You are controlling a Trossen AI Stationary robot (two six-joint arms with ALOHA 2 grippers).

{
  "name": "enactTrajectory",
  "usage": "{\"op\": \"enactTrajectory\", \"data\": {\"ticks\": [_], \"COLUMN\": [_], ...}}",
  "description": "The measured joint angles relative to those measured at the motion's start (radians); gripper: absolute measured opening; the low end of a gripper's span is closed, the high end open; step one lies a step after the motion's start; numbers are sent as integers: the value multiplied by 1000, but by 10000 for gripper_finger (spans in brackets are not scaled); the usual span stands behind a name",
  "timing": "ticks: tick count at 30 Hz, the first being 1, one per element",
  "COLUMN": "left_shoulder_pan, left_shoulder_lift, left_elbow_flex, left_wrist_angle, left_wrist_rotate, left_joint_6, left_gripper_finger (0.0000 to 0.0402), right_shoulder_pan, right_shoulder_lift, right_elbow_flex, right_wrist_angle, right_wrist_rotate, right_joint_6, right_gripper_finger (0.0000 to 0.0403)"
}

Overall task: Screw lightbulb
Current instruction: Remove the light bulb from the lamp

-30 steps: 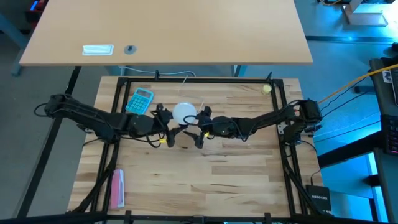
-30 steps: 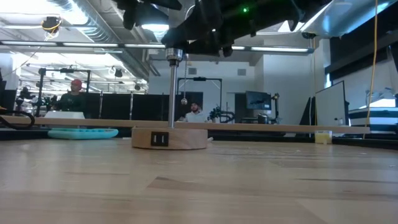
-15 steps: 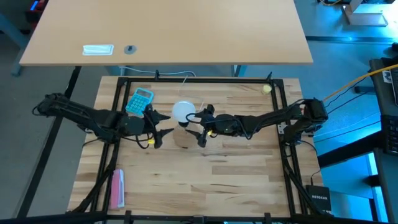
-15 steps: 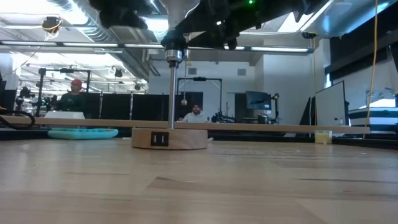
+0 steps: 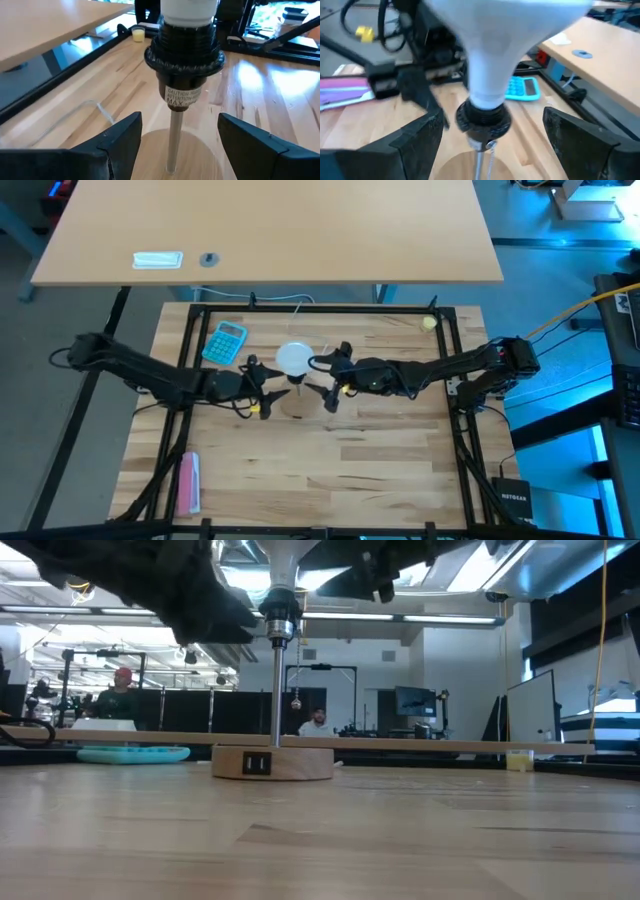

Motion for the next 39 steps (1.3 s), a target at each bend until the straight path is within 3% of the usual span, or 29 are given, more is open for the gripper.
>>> {"op": "enactTrajectory", "data": {"ticks": [5,15,18,24,34,39], "left_shoulder_pan": [36,67,67,79,78,78], "left_shoulder_lift": [113,249,271,302,307,307], "left_elbow_flex": [1,2,14,38,41,41], "left_wrist_angle": [164,426,433,435,435,435], "left_wrist_rotate": [21,55,55,52,52,52], "left_joint_6": [28,65,71,87,88,80], "left_gripper_finger": [251,251,233,140,138,139], "right_shoulder_pan": [0,0,0,13,42,39], "right_shoulder_lift": [0,0,0,53,164,187], "right_elbow_flex": [0,0,0,9,168,189], "right_wrist_angle": [12,13,18,82,29,27], "right_wrist_rotate": [56,55,54,66,248,275], "right_joint_6": [1,13,48,88,122,171], "right_gripper_finger": [341,341,341,341,338,300]}}
